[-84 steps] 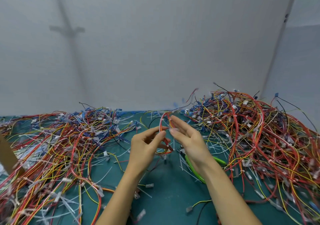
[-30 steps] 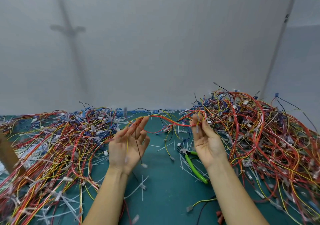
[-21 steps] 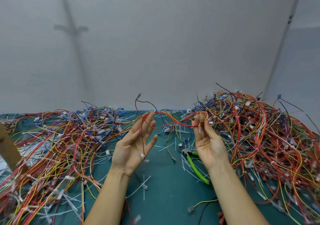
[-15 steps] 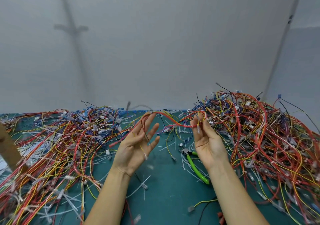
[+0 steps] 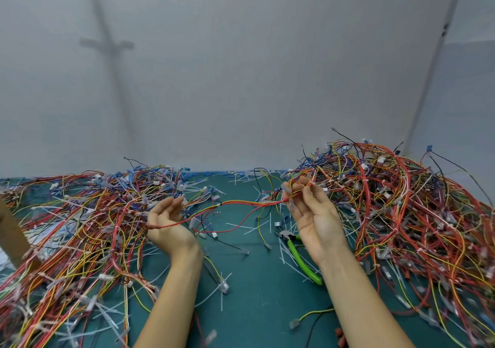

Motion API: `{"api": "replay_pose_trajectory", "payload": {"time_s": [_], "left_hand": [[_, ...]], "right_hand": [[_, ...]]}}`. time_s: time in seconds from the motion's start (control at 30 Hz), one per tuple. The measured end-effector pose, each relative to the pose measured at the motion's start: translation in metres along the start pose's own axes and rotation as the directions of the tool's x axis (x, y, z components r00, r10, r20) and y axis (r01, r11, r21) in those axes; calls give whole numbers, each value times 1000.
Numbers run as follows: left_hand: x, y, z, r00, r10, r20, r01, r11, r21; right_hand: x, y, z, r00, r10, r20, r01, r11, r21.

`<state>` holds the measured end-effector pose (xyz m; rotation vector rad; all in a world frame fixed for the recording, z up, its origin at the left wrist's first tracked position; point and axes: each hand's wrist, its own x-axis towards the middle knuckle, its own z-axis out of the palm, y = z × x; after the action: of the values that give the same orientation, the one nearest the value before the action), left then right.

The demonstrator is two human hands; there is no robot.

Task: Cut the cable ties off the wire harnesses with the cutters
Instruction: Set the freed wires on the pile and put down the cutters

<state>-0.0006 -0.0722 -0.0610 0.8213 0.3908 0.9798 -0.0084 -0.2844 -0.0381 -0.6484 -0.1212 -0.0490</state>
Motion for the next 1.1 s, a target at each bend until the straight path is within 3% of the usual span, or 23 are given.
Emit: {"api": "replay_pose_trajectory", "payload": {"time_s": [0.1, 0.2, 0.23, 0.3, 0.37, 0.43, 0.53, 0.67, 0.77, 0.93, 1.03, 1.1], "left_hand": [[-4, 3, -1, 989, 120, 89, -118, 993, -28], [-16, 1, -3, 916, 171, 364, -237, 960, 147], [-20, -2, -3, 860, 185, 476, -327, 915, 236], [-25, -9, -3, 713, 177, 678, -557, 731, 394], [-34, -12, -1, 599, 98, 794, -652, 635, 414], [-45, -11, 0, 588, -45, 807, -531, 731, 428], [-51, -10, 7, 642, -288, 711, -56, 907, 417], [-42, -9, 10, 671, -256, 696, 17, 944, 331], [-40, -10, 8, 630, -242, 738, 8, 952, 305], [-41, -15, 8, 582, -233, 779, -13, 955, 295], [-44, -18, 6, 482, -189, 855, -152, 944, 294], [-46, -21, 3, 413, -166, 895, -321, 894, 314]], "right_hand": [[0, 4, 1, 999, -36, -27, 33, 995, -90], [0, 11, 1, 995, -97, -25, 81, 925, -372], [0, 13, 2, 993, -121, -7, 102, 870, -483], [-1, 19, 2, 987, -148, 70, 157, 744, -650], [-4, 24, 4, 973, -137, 186, 231, 596, -769], [-6, 29, 4, 943, -106, 317, 333, 379, -864], [-11, 39, 4, 891, -22, 453, 452, 126, -883], [-10, 44, 1, 904, 82, 419, 419, 17, -908], [-8, 43, 0, 947, 41, 319, 313, 113, -943], [-3, 34, 5, 973, -229, 26, 147, 530, -835], [-1, 20, 8, 992, -125, -21, 78, 737, -671], [0, 19, 8, 995, -96, -4, 69, 743, -666]]}}
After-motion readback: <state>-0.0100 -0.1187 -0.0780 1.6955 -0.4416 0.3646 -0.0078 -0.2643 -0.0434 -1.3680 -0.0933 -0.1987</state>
